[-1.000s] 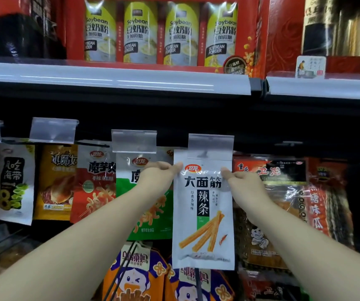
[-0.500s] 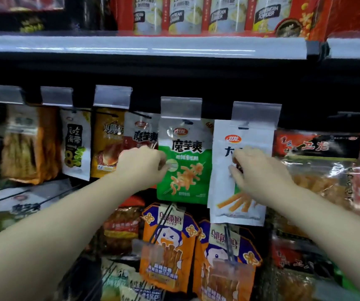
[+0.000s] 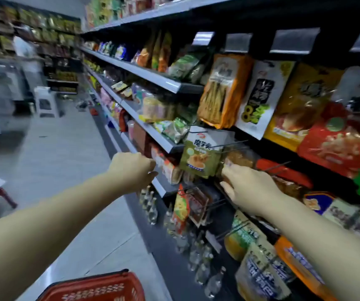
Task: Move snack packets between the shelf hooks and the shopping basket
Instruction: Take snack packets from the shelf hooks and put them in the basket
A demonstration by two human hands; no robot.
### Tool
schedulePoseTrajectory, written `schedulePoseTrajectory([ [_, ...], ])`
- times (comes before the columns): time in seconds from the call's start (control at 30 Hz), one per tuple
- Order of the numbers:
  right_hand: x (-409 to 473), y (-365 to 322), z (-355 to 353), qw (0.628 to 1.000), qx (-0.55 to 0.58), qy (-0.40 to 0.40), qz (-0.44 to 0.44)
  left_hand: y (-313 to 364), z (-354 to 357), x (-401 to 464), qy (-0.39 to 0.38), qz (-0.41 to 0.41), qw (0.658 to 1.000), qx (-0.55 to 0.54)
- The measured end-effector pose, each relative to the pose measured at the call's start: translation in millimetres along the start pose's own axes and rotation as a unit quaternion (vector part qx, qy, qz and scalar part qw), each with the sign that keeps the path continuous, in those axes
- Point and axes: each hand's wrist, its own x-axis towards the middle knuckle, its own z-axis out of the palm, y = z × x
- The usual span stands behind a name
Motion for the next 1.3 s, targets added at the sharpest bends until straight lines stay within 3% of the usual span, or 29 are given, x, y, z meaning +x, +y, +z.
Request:
schedulePoseTrajectory([
  [0.17, 87.1, -109.8, 49.0, 0.993, 0.038, -0.008, -0.112, -106.0, 72.7, -59.5, -0.056, -0.078, 0.995, -0.018],
  [0.3, 139.5, -201.9, 100.9, 0.985, 0.080, -0.028, -0.153, -170.2, 140.8, -103.7, -0.116, -0.108, 0.987, -0.026],
  [0.43, 170.1, -284.7, 178.9, 0.970, 0.110, -0.101, -0.192, -209.4, 224.2, -143.6, -0.210, -0.129, 0.968, -0.051],
  [0.6, 166.5, -362.6, 292.3, 0.935, 0.096, -0.229, -0.252, -202.8, 340.7, -212.1, -0.333, -0.182, 0.917, -0.122],
  [0.8, 144.4, -435.3, 460.1, 0.869, 0.067, -0.327, -0.366, -134.3, 495.4, -308.9, -0.459, -0.297, 0.812, -0.203],
  [1.0, 118.9, -503.0, 624.7, 0.800, 0.014, -0.360, -0.480, -74.1, 652.5, -370.4, -0.468, -0.452, 0.705, -0.281],
  [1.17, 98.6, -559.9, 725.9, 0.769, 0.013, -0.357, -0.530, -48.7, 767.9, -405.9, -0.465, -0.539, 0.635, -0.299],
  [1.23, 90.0, -583.5, 759.2, 0.770, 0.029, -0.356, -0.528, -41.7, 806.6, -414.5, -0.448, -0.601, 0.580, -0.318],
  [1.3, 80.7, -607.2, 785.7, 0.777, 0.064, -0.360, -0.513, -36.6, 839.4, -422.4, -0.418, -0.692, 0.471, -0.353],
])
